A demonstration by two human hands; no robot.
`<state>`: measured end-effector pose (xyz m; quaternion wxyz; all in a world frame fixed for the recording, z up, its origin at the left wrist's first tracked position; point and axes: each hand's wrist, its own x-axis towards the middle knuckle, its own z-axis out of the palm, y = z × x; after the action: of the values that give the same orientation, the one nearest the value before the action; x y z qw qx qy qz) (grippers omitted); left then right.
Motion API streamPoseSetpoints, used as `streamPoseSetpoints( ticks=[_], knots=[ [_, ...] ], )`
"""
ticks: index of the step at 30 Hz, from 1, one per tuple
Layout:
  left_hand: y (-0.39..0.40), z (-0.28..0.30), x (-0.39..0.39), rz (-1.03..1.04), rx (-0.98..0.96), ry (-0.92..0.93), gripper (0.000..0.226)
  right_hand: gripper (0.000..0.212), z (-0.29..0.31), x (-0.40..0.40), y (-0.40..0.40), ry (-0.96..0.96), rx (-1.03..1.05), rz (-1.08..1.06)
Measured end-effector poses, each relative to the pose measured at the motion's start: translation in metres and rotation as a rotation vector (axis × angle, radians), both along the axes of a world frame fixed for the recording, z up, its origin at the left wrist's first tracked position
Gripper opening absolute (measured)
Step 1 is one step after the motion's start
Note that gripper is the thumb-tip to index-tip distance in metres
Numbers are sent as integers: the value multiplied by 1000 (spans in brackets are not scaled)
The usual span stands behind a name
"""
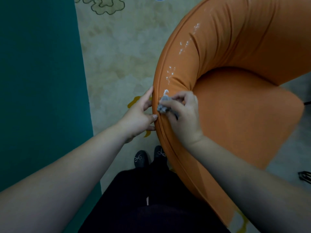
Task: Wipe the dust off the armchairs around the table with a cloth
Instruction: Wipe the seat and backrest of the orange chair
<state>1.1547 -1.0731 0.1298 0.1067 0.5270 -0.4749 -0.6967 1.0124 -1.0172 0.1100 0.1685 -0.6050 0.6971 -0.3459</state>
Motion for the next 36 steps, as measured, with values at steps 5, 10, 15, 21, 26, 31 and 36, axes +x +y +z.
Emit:
streamPoseSetpoints(
  ticks=[5, 10, 15, 21, 26, 31, 36],
  knots=[
    [-6, -1, -1, 33, -4, 27, 83, 25, 3, -8, -41, -25, -1, -33],
    [-20, 1, 0, -37, 2, 43, 86, 32, 3, -5, -5, -26, 27, -7],
    [-36, -2, -1, -110, -13, 40, 95, 27, 7, -13, -63, 12, 2, -34],
    [-57, -6, -2, -249, 3, 71, 119, 34, 6, -1, -30, 40, 4, -69],
    [-72, -8, -5, -317, 28, 91, 130, 26, 9, -12, -73, 66, 9, -66],
    [-82, -13, -6, -330, 26, 107, 129, 26, 8, -11, -76, 18, 8, -156],
    [-91, -17, -9, -356, 5, 137, 130, 27, 7, -5, -75, 23, 22, -195]
  ],
)
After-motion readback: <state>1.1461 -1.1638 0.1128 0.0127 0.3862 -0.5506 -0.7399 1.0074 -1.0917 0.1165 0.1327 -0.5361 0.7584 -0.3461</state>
